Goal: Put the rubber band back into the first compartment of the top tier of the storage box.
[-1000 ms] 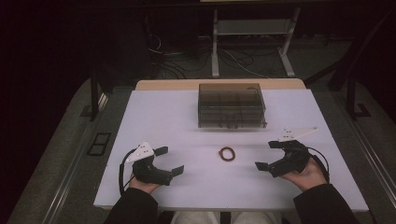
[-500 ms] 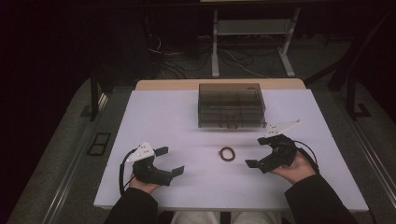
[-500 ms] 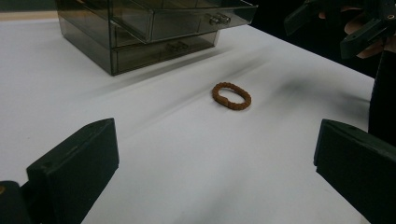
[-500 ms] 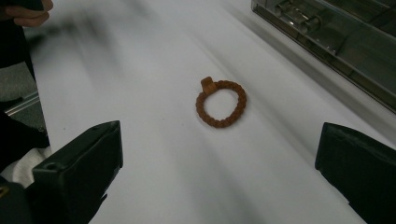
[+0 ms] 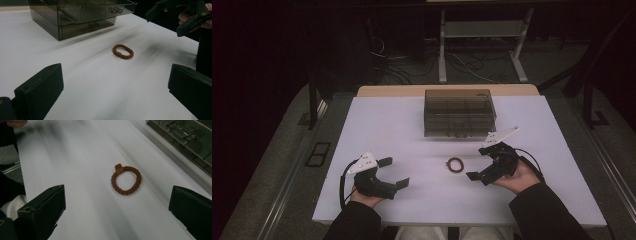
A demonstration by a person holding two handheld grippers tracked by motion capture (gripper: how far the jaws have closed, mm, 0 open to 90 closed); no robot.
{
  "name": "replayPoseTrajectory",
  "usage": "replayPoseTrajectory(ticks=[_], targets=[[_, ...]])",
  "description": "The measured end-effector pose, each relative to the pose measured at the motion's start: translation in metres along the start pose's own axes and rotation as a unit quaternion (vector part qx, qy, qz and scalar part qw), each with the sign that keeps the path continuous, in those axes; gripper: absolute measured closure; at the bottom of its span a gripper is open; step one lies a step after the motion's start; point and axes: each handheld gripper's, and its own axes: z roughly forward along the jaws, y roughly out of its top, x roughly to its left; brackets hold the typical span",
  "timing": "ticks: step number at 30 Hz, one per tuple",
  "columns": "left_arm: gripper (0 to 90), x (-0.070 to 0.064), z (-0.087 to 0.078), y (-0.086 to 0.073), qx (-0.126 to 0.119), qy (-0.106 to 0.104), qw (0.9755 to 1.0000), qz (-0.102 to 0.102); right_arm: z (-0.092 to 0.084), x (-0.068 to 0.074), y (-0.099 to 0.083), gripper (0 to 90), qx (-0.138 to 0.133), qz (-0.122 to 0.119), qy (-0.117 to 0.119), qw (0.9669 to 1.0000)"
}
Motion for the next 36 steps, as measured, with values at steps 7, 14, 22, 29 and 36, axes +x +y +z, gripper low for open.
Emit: replayPoseTrajectory(ticks=[7, 14, 22, 29, 36], targets=[[0.0, 0.000, 0.000, 0.000, 0.001, -0.001, 1.0000, 0.000, 0.007, 0.002, 0.005, 0.1, 0.007, -0.009, 0.006, 0.9999], [0.0, 0.000, 0.000, 0.000, 0.001, -0.002, 1.0000, 0.001, 0.016, 0.005, 0.009, 0.1, 0.015, -0.012, 0.013, 0.9997], [0.0, 0.000, 0.000, 0.000, 0.002, -0.003, 1.0000, 0.001, 0.025, 0.008, 0.013, 0.1, 0.027, -0.020, 0.022, 0.9992], [0.0, 0.000, 0.001, 0.000, 0.003, -0.004, 1.0000, 0.002, 0.032, 0.010, 0.014, 0.1, 0.034, -0.023, 0.028, 0.9987], [0.0, 0.000, 0.001, 0.000, 0.004, -0.005, 1.0000, 0.003, 0.040, 0.011, 0.016, 0.1, 0.040, -0.025, 0.036, 0.9982]])
